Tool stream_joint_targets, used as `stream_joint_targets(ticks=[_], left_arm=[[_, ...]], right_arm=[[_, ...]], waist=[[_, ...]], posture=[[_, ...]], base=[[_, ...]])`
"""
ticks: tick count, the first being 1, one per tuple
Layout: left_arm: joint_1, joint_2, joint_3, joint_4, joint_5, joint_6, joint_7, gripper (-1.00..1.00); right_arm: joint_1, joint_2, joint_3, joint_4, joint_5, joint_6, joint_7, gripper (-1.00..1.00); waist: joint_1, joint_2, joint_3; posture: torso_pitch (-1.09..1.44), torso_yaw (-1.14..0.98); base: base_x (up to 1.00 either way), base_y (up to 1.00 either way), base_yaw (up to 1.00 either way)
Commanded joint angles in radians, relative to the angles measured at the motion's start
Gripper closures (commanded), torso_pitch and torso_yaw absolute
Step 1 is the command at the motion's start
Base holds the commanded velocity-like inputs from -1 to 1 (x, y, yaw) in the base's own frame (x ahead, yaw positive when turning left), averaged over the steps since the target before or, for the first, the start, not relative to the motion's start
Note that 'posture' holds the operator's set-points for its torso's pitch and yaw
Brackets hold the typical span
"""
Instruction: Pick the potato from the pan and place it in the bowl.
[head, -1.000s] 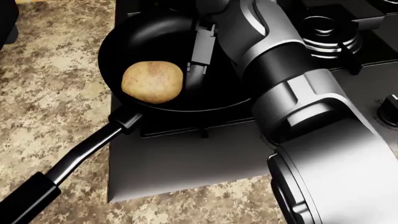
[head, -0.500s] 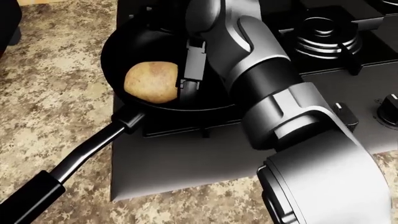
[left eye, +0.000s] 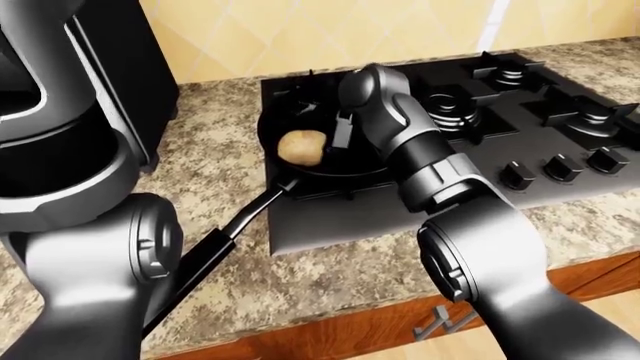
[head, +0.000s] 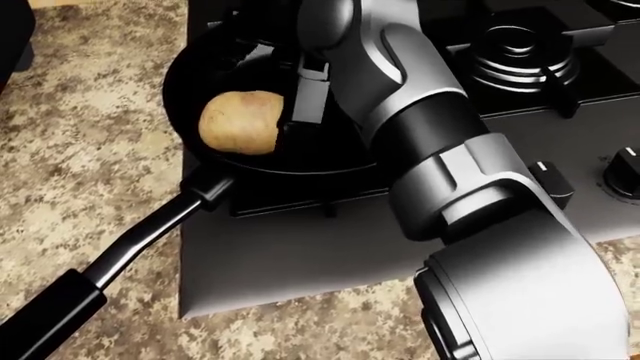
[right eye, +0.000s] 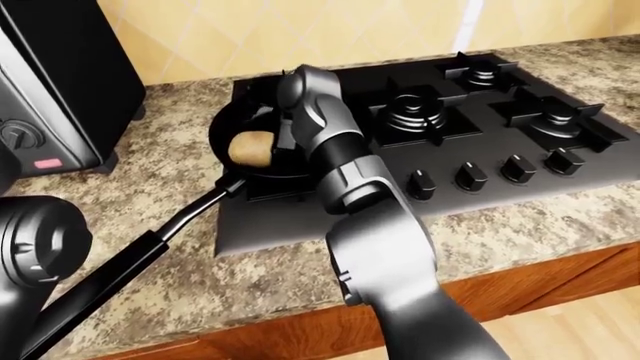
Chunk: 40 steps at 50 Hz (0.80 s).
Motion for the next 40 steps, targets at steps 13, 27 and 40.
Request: stream_joint_targets(ticks=[13, 27, 40], left_arm=[[-0.042, 0.01, 0.006, -0.021, 0.002, -0.022, 0.008, -1.0], [-0.048, 0.011, 0.005, -0.011, 0.002, -0.028, 0.008, -1.0], [-0.048, 0.008, 0.004, -0.016, 0.003, -0.025, 0.01, -1.0]], right_arm=[[-0.028, 0.002, -0.002, -0.021, 0.004, 0.001, 0.023, 0.71], [-0.047, -0.012, -0.007, -0.016, 0.0, 0.005, 0.03, 1.0], [-0.151, -0.071, -0.039, 0.009, 0.031, 0.019, 0.031, 1.0]], waist=[[0.001, 0.003, -0.03], [0.002, 0.002, -0.029], [-0.001, 0.004, -0.019]], posture=[[0.0, 0.0], [0.0, 0.0], [0.0, 0.0]], base=[[0.0, 0.0, 0.0], [0.0, 0.0, 0.0], [0.0, 0.0, 0.0]])
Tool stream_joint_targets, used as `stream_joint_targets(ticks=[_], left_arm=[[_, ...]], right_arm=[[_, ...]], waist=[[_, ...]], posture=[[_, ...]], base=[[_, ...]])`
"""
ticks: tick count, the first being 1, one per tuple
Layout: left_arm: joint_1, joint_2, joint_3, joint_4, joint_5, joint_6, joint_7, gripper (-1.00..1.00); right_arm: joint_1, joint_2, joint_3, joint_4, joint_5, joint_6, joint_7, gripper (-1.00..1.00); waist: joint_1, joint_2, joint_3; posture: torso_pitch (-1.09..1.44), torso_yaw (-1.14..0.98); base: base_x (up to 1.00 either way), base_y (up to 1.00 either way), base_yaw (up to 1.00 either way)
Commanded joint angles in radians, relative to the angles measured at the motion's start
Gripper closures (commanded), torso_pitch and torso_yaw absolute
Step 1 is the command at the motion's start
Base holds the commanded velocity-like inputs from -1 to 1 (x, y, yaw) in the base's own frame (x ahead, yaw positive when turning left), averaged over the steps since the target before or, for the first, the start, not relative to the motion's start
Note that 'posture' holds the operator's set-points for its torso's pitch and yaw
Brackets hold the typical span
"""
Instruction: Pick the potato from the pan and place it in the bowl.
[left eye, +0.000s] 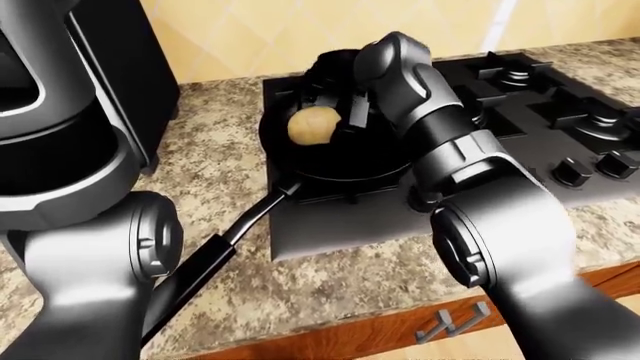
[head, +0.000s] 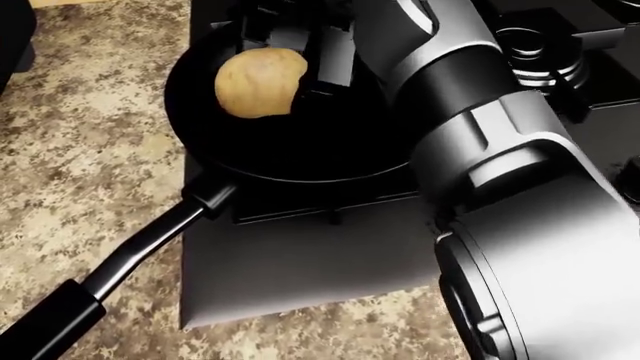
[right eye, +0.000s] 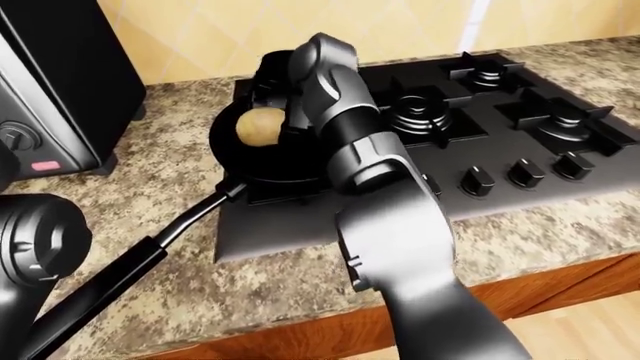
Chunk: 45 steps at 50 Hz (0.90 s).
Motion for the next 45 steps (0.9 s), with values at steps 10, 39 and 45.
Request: stream_joint_targets(ticks=[10, 39, 45], left_arm=[[-0.053, 0.01, 0.007, -0.012, 0.005, -0.023, 0.005, -1.0], [-0.047, 0.0, 0.003, -0.001, 0.009, -0.036, 0.007, -1.0], [-0.061, 0.01, 0.008, 0.006, 0.006, -0.032, 0.002, -1.0]], right_arm=[[-0.155, -0.068, -0.048, -0.029, 0.079, 0.02, -0.034, 1.0], [-0.199, -0.275, -0.12, -0.03, 0.281, 0.087, -0.207, 1.0], [-0.203, -0.287, -0.123, -0.034, 0.303, 0.114, -0.255, 1.0]], waist=[[0.0, 0.002, -0.033], [0.014, -0.017, -0.036], [0.015, -0.018, -0.037]], posture=[[0.0, 0.0], [0.0, 0.0], [0.0, 0.0]], base=[[0.0, 0.0, 0.0], [0.0, 0.0, 0.0], [0.0, 0.0, 0.0]])
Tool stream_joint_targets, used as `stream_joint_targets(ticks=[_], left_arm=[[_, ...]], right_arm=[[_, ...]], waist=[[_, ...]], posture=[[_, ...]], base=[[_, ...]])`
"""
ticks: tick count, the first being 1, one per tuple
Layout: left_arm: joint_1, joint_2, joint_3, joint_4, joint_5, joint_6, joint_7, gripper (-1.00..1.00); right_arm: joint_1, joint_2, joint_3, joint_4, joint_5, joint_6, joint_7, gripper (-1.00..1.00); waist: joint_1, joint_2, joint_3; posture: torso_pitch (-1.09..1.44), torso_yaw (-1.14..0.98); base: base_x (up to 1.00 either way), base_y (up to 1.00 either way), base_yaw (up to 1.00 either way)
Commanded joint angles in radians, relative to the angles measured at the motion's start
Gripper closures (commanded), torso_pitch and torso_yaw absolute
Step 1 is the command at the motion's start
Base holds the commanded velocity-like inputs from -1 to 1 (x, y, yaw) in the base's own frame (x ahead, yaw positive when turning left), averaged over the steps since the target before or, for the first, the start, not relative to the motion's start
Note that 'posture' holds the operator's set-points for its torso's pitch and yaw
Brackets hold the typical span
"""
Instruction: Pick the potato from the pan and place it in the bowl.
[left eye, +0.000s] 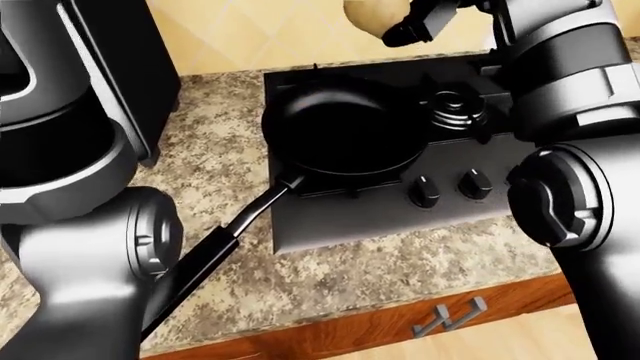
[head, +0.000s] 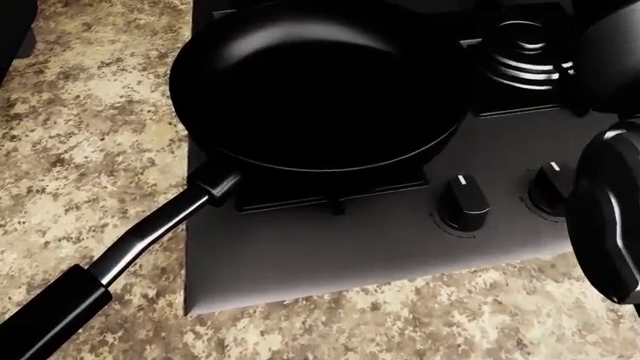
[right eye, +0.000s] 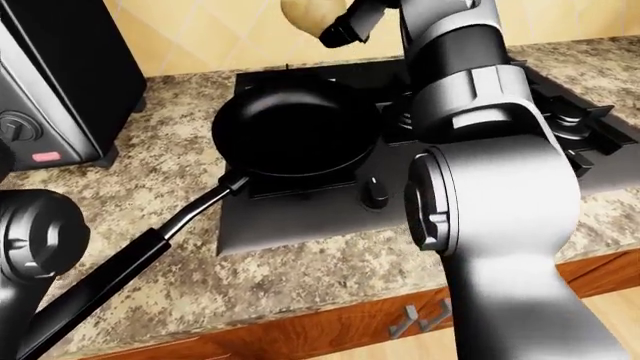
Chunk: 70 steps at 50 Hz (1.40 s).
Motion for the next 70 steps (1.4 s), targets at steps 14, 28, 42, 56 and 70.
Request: stream_joint_targets(ticks=[14, 28, 42, 56, 70], left_arm=[[-0.006, -0.009, 0.001, -0.034, 0.006, -0.032, 0.015, -1.0], [-0.019, 0.004, 0.002, -0.029, 0.007, -0.027, 0.007, -1.0], [-0.027, -0.016, -0.004, -0.029, 0.012, -0.025, 0.014, -1.0], [-0.029, -0.014, 0.001, -0.029, 0.008, -0.022, 0.018, -1.0], [-0.01, -0.022, 0.001, -0.041, 0.003, -0.023, 0.024, -1.0]], right_arm=[[0.0, -0.062, -0.03, -0.116, 0.121, 0.013, -0.098, 1.0], [0.002, -0.064, -0.009, -0.115, 0.13, 0.023, -0.084, 1.0], [0.013, -0.063, -0.009, -0.118, 0.129, 0.029, -0.08, 1.0], [0.017, -0.061, -0.007, -0.124, 0.126, 0.038, -0.073, 1.0], [0.024, -0.059, -0.008, -0.127, 0.126, 0.043, -0.069, 1.0]], waist=[[0.004, -0.008, -0.036], [0.011, 0.022, -0.07], [0.03, -0.002, -0.057], [0.007, 0.06, -0.068], [0.032, -0.023, -0.062]], posture=[[0.0, 0.0], [0.0, 0.0], [0.0, 0.0], [0.0, 0.0], [0.0, 0.0]], base=[[0.0, 0.0, 0.0], [0.0, -0.09, 0.0], [0.0, -0.13, 0.0], [0.0, -0.4, 0.0], [0.0, -0.54, 0.0]])
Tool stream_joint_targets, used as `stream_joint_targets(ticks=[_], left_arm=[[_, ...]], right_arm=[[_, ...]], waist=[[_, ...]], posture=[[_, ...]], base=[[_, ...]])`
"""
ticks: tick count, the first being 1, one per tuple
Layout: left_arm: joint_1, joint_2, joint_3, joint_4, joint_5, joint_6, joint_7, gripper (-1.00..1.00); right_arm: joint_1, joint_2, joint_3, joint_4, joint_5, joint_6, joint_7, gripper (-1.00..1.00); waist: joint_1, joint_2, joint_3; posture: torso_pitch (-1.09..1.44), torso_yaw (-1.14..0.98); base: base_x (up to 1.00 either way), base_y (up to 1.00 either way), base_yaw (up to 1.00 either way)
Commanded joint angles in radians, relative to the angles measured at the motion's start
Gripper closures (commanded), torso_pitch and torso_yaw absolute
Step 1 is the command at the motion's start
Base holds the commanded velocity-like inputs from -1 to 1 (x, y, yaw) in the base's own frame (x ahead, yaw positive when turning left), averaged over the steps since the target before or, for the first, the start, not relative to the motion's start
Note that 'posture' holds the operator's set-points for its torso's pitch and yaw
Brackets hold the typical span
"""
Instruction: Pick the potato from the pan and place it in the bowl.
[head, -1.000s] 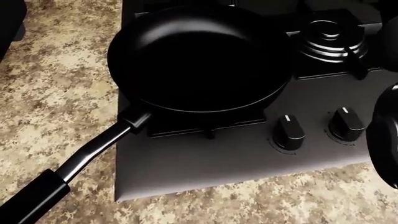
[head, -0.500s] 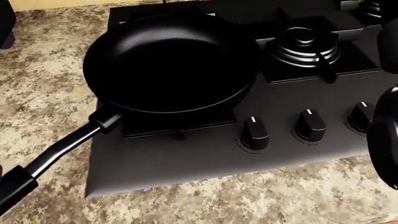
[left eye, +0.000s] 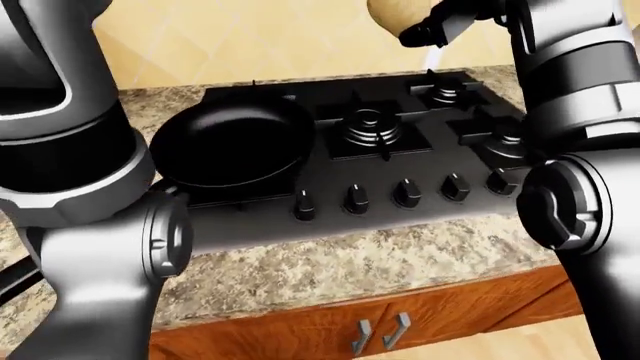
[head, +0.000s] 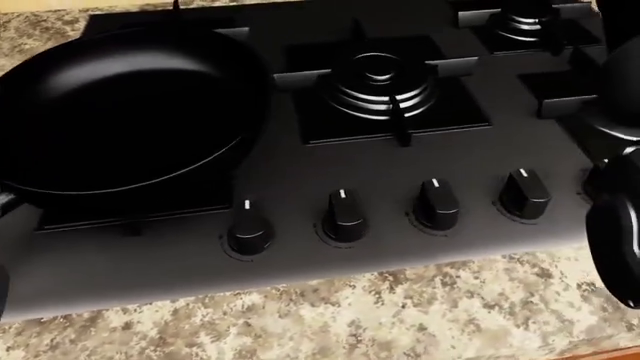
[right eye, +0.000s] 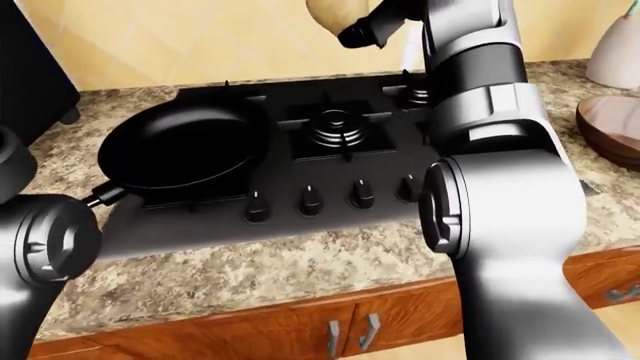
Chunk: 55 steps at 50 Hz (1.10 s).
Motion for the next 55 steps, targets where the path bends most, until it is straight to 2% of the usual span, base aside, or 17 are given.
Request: stream_joint_targets(ticks=[1, 9, 11, 12, 16, 20, 23, 24, 25, 31, 36, 39, 46, 48, 49, 50, 55], left_arm=[[-0.036, 0.018, 0.016, -0.018, 0.014, -0.033, 0.011, -1.0], [-0.028, 0.015, 0.015, -0.023, 0.011, -0.035, 0.014, -1.0], [-0.03, 0.016, 0.015, -0.022, 0.011, -0.035, 0.015, -1.0], [-0.031, 0.016, 0.014, -0.022, 0.01, -0.034, 0.015, -1.0], [-0.03, 0.018, 0.014, -0.025, 0.01, -0.033, 0.014, -1.0], [-0.034, 0.019, 0.012, -0.025, 0.011, -0.03, 0.014, -1.0], [-0.042, 0.019, 0.01, -0.024, 0.012, -0.026, 0.013, -1.0], [-0.043, 0.019, 0.01, -0.023, 0.012, -0.026, 0.013, -1.0], [-0.043, 0.019, 0.009, -0.023, 0.013, -0.027, 0.013, -1.0], [-0.041, 0.016, 0.012, -0.018, 0.014, -0.033, 0.014, -1.0], [-0.048, 0.021, 0.014, -0.013, 0.013, -0.033, 0.013, -1.0], [-0.045, 0.021, 0.014, -0.016, 0.013, -0.033, 0.012, -1.0], [-0.043, 0.021, 0.015, -0.013, 0.013, -0.039, 0.014, -1.0], [-0.044, 0.021, 0.015, -0.013, 0.013, -0.038, 0.015, -1.0], [-0.044, 0.021, 0.014, -0.013, 0.013, -0.038, 0.014, -1.0], [-0.044, 0.022, 0.014, -0.013, 0.013, -0.038, 0.014, -1.0], [-0.041, 0.023, 0.015, -0.018, 0.012, -0.035, 0.014, -1.0]], right_arm=[[-0.051, -0.005, -0.008, -0.055, 0.015, -0.032, -0.01, 1.0], [-0.043, -0.006, -0.01, -0.056, 0.018, -0.032, -0.011, 1.0], [-0.041, -0.006, -0.009, -0.054, 0.019, -0.034, -0.011, 1.0], [-0.045, -0.007, -0.008, -0.051, 0.018, -0.034, -0.01, 1.0], [-0.053, -0.009, -0.004, -0.054, 0.012, -0.027, -0.003, 1.0], [-0.049, -0.011, -0.006, -0.056, 0.011, -0.028, -0.002, 1.0], [-0.064, -0.015, -0.004, -0.054, 0.007, -0.021, 0.004, 1.0], [-0.065, -0.015, -0.004, -0.054, 0.006, -0.021, 0.004, 1.0], [-0.066, -0.015, -0.004, -0.053, 0.005, -0.021, 0.006, 1.0], [-0.062, -0.012, -0.005, -0.056, 0.003, -0.019, 0.005, 1.0], [-0.069, -0.014, -0.003, -0.054, -0.001, -0.017, 0.009, 1.0], [-0.071, -0.011, -0.003, -0.051, -0.002, -0.018, 0.009, 1.0], [-0.068, -0.01, -0.005, -0.048, -0.002, -0.021, 0.008, 1.0], [-0.068, -0.01, -0.005, -0.05, -0.002, -0.019, 0.009, 1.0], [-0.067, -0.01, -0.005, -0.051, -0.002, -0.019, 0.009, 1.0], [-0.067, -0.01, -0.005, -0.052, -0.002, -0.019, 0.009, 1.0], [-0.067, -0.01, -0.004, -0.052, -0.003, -0.018, 0.01, 1.0]], waist=[[0.007, -0.003, -0.028], [0.009, 0.04, -0.032], [0.005, 0.072, -0.042], [0.009, 0.054, -0.041], [-0.012, 0.077, -0.06], [-0.012, 0.034, -0.032], [-0.006, -0.085, -0.076], [-0.012, -0.047, -0.037], [-0.013, -0.051, -0.029], [0.0, 0.026, -0.017], [-0.005, 0.089, -0.032], [-0.011, 0.089, -0.043], [-0.013, 0.032, -0.033], [-0.008, -0.026, -0.043], [-0.008, -0.086, -0.056], [-0.008, -0.047, -0.041], [-0.003, -0.011, -0.046]], posture=[[0.0, 0.0], [0.0, 0.0], [0.0, 0.0], [0.0, 0.0], [0.0, 0.0], [0.0, 0.0], [0.0, 0.0], [0.0, 0.0], [0.0, 0.0], [0.0, 0.0], [0.0, 0.0], [0.0, 0.0], [0.0, 0.0], [0.0, 0.0], [0.0, 0.0], [0.0, 0.0], [0.0, 0.0]], base=[[0.0, -0.55, 0.0], [0.0, -0.54, 0.0], [0.0, -0.54, 0.0], [0.0, -0.55, 0.0], [0.0, -0.54, 0.0], [0.0, -0.55, 0.0], [0.0, -0.54, 0.0], [0.0, -0.55, 0.0], [0.0, -0.55, 0.0], [0.0, -0.55, 0.0], [0.0, -0.55, 0.0], [0.0, -0.54, 0.0], [0.0, -0.54, 0.0], [0.0, -0.55, 0.0], [0.0, -0.54, 0.0], [0.0, -0.54, 0.0], [0.0, -0.54, 0.0]])
